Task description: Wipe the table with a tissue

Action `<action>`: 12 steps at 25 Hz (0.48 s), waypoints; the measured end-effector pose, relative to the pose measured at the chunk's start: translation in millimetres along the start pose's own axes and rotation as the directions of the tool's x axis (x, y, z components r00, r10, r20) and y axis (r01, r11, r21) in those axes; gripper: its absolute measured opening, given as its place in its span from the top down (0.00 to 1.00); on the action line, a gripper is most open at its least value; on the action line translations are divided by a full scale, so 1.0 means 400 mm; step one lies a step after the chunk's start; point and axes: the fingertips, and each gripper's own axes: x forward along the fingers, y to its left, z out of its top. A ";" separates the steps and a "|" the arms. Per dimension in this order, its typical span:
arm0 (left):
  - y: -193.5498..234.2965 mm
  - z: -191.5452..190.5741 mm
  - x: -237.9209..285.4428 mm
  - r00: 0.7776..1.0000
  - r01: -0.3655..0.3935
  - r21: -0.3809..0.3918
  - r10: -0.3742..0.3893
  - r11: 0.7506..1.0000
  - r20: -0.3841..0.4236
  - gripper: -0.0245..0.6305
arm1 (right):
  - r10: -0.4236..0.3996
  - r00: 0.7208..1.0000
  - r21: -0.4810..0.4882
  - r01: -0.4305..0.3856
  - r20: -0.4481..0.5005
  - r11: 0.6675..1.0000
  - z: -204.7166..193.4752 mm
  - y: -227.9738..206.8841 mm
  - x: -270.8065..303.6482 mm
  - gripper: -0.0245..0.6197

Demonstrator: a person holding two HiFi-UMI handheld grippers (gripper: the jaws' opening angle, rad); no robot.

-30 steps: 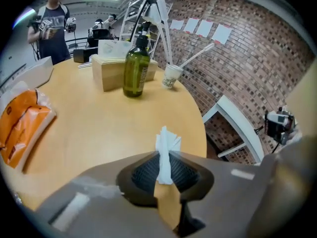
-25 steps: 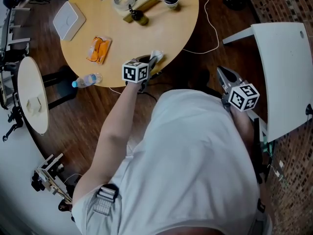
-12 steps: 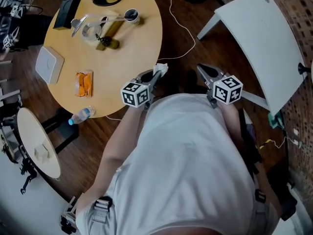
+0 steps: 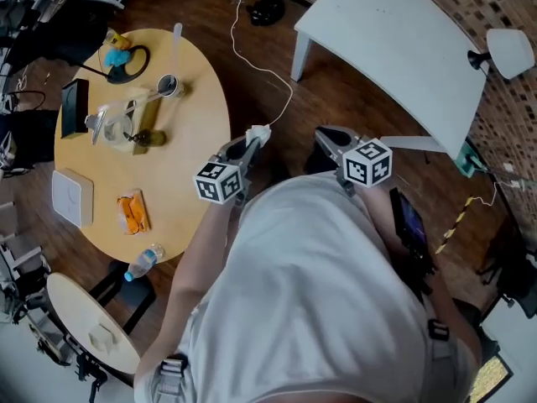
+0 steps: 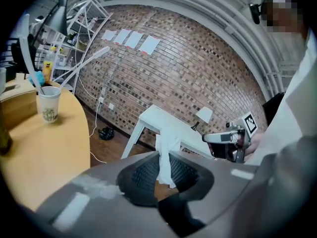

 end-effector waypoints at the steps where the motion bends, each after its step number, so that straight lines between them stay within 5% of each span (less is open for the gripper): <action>1: -0.007 0.010 0.011 1.000 0.010 0.003 -0.010 1.000 0.000 0.87 | -0.009 1.000 0.009 0.008 0.009 1.000 0.002 -0.013 -0.004 0.95; 12: -0.093 0.109 0.247 0.996 0.069 0.018 -0.068 0.997 -0.066 0.87 | -0.065 0.995 0.070 0.060 0.073 0.996 0.084 -0.226 -0.101 0.95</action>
